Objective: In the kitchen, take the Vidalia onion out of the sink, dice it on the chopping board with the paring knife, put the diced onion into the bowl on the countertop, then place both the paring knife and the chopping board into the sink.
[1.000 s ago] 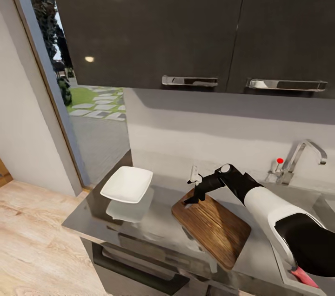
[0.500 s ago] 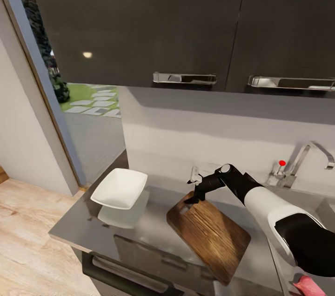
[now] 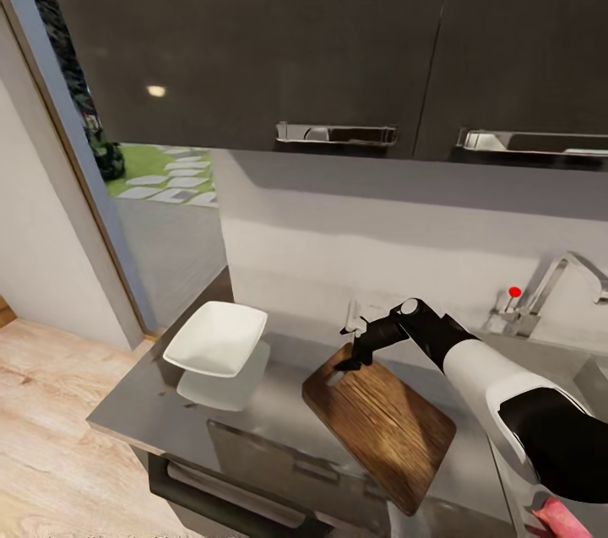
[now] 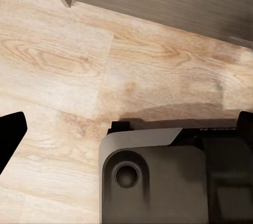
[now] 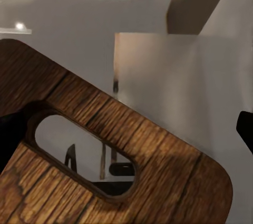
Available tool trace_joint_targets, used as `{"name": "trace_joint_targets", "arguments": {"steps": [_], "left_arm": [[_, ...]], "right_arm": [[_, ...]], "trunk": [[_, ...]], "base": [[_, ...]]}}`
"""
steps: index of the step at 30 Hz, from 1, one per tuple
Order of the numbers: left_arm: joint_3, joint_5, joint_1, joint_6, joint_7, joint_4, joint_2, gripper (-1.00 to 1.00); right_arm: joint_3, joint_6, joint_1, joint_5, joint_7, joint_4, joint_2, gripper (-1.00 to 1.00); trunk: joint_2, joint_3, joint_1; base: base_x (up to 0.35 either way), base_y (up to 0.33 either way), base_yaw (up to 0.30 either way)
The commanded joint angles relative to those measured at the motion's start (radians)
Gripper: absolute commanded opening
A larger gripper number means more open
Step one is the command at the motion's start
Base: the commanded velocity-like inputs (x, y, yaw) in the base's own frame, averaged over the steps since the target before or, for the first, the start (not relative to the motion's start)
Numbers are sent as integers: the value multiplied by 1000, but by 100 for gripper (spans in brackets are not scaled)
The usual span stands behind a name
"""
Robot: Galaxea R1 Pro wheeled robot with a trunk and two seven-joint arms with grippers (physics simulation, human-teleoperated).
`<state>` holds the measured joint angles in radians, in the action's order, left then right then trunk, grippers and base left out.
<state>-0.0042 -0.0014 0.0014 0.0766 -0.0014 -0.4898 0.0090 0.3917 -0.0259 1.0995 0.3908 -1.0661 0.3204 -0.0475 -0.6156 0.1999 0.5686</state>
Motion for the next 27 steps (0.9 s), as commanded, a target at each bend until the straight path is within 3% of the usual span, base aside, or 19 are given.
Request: {"name": "trace_joint_targets", "arguments": {"steps": [1, 27], "left_arm": [[0, 0, 0, 2, 0, -1, 0, 100], [-1, 0, 0, 2, 0, -1, -1, 100]], "right_arm": [[-2, -3, 0, 8, -3, 2, 0, 100], [-2, -3, 0, 8, -3, 2, 0, 100]], "trunk": [[-1, 3, 0], [-1, 45, 0]], "base": [[0, 0, 0], [24, -23, 0]]}}
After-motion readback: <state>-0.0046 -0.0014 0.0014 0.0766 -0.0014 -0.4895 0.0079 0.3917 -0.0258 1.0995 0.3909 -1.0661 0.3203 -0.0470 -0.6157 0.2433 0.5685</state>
